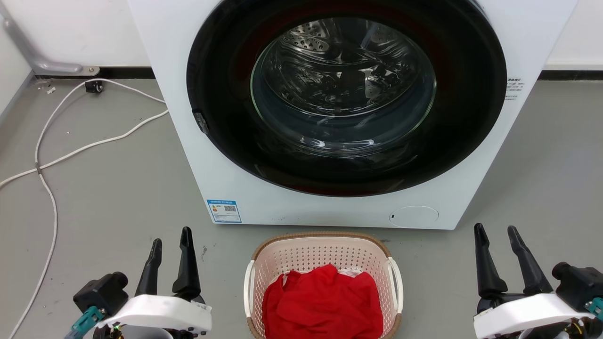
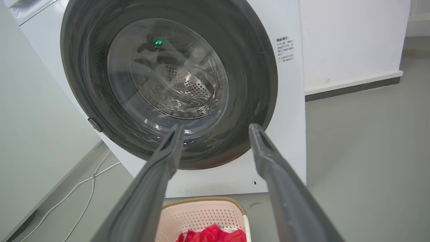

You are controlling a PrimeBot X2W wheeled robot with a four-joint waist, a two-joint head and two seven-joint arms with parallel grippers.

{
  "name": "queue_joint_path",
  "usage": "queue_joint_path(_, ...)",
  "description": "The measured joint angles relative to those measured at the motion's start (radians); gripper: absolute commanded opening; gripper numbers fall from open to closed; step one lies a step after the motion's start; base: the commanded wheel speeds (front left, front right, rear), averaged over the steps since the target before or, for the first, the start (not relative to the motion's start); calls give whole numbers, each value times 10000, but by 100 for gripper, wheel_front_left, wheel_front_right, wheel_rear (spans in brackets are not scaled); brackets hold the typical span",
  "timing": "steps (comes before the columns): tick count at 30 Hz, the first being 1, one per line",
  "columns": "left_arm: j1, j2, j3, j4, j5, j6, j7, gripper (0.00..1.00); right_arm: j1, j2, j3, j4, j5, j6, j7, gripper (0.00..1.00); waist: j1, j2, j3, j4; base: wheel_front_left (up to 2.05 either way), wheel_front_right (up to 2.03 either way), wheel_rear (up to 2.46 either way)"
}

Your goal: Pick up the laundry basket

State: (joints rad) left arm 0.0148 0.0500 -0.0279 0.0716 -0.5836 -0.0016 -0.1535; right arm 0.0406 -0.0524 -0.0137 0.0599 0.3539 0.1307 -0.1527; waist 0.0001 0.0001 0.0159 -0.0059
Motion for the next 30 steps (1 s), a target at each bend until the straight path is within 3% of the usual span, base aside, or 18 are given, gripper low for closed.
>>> queue_joint_path(30,340,2,-280,-272,2688,138,-700,100,322,2,259,-362,-2878,2,-683,100,0,0,-14,10,0,0,0)
